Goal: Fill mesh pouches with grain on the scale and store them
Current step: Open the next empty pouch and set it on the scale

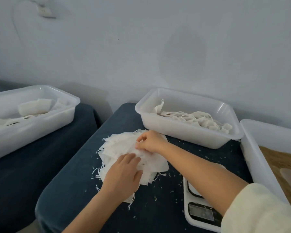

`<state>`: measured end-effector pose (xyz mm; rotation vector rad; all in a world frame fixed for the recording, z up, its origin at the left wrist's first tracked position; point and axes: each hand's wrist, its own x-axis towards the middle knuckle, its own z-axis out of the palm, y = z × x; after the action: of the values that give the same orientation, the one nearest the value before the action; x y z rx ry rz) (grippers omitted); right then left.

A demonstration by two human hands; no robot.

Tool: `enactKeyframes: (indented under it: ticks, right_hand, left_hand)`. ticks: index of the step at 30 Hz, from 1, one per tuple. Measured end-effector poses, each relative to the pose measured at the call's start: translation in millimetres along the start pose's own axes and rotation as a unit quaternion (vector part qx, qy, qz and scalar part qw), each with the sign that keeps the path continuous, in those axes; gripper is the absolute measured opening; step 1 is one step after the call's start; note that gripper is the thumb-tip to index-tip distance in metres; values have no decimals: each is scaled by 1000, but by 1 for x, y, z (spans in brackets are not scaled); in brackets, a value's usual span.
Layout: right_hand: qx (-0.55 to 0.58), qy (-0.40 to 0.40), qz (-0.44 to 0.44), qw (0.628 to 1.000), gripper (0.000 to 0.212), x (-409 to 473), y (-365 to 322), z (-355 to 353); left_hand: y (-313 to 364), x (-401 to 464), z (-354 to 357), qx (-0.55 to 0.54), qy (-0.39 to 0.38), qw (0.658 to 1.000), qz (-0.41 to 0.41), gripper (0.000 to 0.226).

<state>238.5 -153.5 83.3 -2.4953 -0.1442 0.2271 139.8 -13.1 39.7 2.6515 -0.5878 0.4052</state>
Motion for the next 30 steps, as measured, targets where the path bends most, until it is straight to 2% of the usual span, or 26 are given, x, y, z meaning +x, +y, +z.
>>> enactKeyframes:
  ticks: [2, 4, 5, 7, 10, 12, 15, 19, 23, 26, 30]
  right_hand:
    - [-44, 27, -55, 997, 29, 2, -1, 5]
    - [-43, 27, -116, 992, 35, 5, -6, 12]
    - [-40, 23, -140, 989, 36, 7, -10, 15]
    - [-23, 25, -163, 986, 29, 10, -20, 21]
    - [-64, 16, -181, 981, 16, 17, -31, 26]
    - [-133, -23, -189, 973, 22, 20, -35, 27]
    - [-181, -76, -184, 963, 27, 23, -36, 28]
    - [-223, -86, -204, 949, 21, 25, -38, 32]
    - [-141, -14, -226, 964, 23, 24, -35, 27]
    - [-8, 71, -212, 975, 19, 19, -35, 13]
    - [84, 73, -172, 979, 8, 11, -28, -13]
  left_hand:
    - [-5, 3, -7, -40, 84, 995, -23, 25]
    - [-17, 10, -14, -58, 147, 984, -85, 22]
    - [-23, 14, -16, -62, 135, 981, -122, 25]
    - [-36, 23, -16, -67, 63, 981, -168, 27]
    - [-41, 29, -16, -44, -1, 984, -174, 19]
    - [-42, 25, -15, -46, -13, 986, -159, 25]
    - [-45, 19, -14, -42, -5, 991, -127, 23]
    - [-47, 14, -12, -56, -3, 990, -130, 22]
    - [-47, 15, -14, -71, 5, 989, -133, 24]
    - [-46, 17, -17, -76, -4, 988, -137, 26]
    - [-40, 22, -22, -133, 16, 973, -189, 28]
